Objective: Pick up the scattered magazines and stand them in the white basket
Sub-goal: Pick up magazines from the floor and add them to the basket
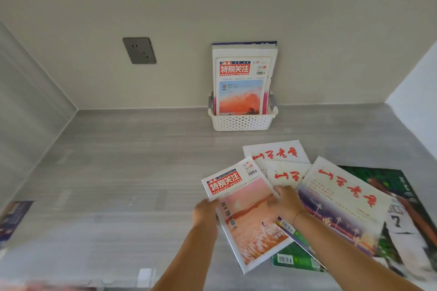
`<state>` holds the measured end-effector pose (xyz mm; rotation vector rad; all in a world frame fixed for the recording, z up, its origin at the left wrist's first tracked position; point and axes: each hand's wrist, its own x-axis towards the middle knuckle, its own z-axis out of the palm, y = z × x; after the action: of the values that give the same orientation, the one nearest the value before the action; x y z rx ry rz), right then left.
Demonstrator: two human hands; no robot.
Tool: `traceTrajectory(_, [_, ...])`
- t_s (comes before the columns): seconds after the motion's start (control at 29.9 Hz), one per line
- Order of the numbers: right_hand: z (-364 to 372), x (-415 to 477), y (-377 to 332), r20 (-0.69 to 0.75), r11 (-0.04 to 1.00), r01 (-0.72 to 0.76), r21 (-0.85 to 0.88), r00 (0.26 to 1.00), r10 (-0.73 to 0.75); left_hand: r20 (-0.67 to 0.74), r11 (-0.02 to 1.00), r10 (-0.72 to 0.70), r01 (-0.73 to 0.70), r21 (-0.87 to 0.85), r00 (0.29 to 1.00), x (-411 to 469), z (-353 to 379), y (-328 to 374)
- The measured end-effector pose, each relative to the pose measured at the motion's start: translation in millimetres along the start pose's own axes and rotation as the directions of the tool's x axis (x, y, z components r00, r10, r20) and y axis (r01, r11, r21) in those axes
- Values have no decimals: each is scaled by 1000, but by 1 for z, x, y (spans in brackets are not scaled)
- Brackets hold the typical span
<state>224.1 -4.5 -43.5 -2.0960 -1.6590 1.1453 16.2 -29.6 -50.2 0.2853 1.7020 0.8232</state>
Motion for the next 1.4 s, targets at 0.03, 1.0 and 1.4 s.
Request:
traceTrajectory(0.03, [1,-1,1,-1,1000,12,18,1000,-12,19,1000,-6,7,-30,1000,-1,2,0])
traceTrajectory(1.0, [-100,71,-43,-124,754,239,612,971,-206,135,861,502,-509,23,855,-14,24,127])
traceTrajectory(1.4, [-184,164,-165,-409,741,423,521,886,-218,88,714,694,-699,42,715,41,59,308])
